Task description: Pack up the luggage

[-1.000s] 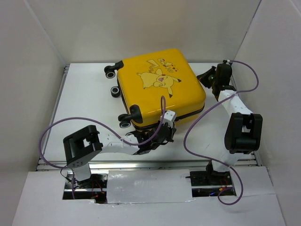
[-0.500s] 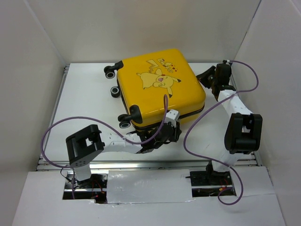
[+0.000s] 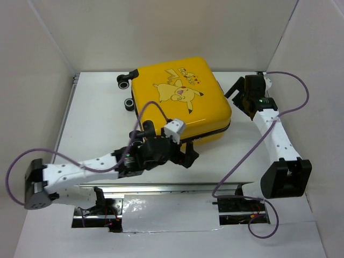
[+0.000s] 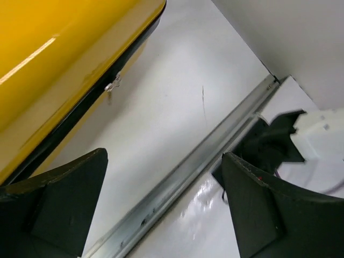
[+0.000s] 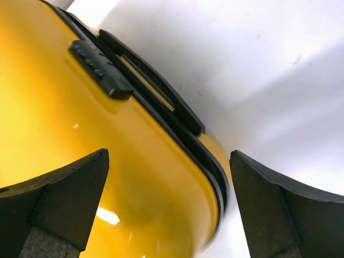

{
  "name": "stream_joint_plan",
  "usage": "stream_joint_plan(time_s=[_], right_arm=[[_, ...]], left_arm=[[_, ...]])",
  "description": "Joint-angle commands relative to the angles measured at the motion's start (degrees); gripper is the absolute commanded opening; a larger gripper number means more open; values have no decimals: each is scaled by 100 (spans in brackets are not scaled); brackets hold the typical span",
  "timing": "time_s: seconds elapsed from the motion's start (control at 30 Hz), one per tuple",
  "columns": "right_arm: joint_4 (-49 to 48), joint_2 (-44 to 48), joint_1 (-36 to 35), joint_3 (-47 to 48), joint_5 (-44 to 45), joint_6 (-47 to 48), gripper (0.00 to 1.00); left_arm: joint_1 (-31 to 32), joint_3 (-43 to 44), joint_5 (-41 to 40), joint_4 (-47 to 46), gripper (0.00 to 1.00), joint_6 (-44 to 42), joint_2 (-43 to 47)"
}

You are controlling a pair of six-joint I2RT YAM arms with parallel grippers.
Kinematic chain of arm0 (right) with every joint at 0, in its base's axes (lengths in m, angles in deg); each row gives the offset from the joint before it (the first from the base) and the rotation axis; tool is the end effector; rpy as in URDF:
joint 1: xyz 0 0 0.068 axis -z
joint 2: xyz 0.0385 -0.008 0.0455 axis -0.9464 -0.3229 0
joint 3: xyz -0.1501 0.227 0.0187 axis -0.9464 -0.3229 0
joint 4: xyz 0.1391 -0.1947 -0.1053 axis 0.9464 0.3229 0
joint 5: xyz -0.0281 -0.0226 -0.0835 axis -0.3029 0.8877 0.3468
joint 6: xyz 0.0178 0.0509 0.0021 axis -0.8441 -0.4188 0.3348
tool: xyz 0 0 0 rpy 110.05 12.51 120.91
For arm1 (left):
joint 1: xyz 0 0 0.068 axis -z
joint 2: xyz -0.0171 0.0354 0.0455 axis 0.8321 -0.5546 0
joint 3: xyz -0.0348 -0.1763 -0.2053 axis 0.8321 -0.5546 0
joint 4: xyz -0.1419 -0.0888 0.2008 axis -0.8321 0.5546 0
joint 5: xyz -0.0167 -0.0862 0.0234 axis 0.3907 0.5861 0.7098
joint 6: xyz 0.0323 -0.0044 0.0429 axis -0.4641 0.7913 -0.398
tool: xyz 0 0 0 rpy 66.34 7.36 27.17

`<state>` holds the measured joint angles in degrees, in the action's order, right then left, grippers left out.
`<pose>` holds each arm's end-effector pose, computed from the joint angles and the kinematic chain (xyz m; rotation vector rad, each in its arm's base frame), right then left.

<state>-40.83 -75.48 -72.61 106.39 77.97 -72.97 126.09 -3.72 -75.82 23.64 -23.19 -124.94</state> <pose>0.3083 0.0023 0.3324 0.7836 2.1003 0.2014 0.1157 -0.2786 0.3293 0.3272 1.9319 -0.9309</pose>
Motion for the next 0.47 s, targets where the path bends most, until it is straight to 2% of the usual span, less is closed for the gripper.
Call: stream_joint_plan(time_s=[0.0, 0.07, 0.2, 0.3, 0.43], right_arm=[[1079, 483, -171, 505, 789, 293, 100], [1273, 790, -224, 532, 1253, 337, 100], [1353, 1378, -233, 418, 1519, 477, 100], [1450, 1854, -198, 181, 1660, 460, 100], [1442, 2381, -171, -101, 1687, 521, 100]], left_arm=[[-209, 70, 300, 1607, 99, -222, 964], [-524, 96, 405, 2433, 99, -29, 1595], [-1132, 131, 476, 3157, 99, -220, 2634], [-1667, 166, 327, 3388, 99, -344, 3459], [-1967, 254, 291, 3397, 99, -599, 3813]])
